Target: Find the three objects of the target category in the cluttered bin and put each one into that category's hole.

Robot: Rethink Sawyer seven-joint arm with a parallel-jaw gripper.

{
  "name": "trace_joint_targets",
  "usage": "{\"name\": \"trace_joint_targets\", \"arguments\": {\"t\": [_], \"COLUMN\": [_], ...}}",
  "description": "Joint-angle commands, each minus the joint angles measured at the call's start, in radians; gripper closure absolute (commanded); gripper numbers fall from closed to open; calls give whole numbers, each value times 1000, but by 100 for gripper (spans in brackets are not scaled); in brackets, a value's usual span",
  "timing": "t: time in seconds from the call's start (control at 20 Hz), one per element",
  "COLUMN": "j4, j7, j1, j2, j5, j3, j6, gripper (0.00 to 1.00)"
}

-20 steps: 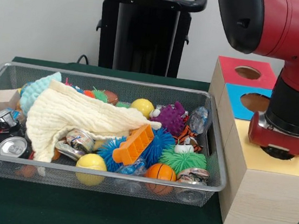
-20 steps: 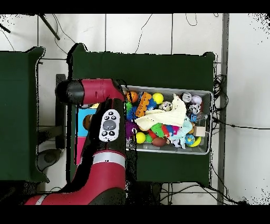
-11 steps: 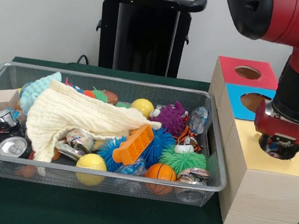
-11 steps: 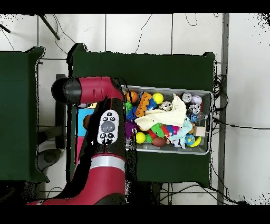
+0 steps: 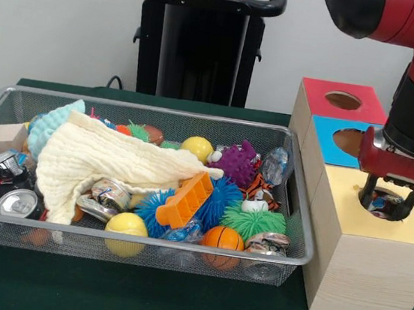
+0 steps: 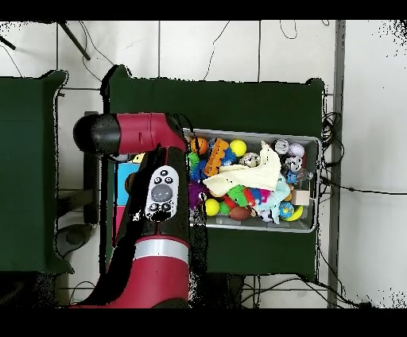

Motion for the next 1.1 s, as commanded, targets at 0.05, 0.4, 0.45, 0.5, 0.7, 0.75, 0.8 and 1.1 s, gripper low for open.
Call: {"name": "trace_joint_targets", "arguments": {"t": [0.05,0.4,0.45,0.5,0.7,0.75,0.8,1.1], "j4": [9,-2,3,2,-5,-4,-12,-45], "j7": [124,125,121,121,117,115,113,101], "j1": [-42,-33,-33,-34,-35,-37,-39,-48], "j2": [-26,-81,-94,-103,-130,-135,-136,-154], "j5": [16,23,22,24,22,24,24,28], "j3": [35,27,26,26,19,21,21,25], "j6": [73,149,156,170,210,218,228,297], "gripper": [0,0,0,0,0,0,0,0]}}
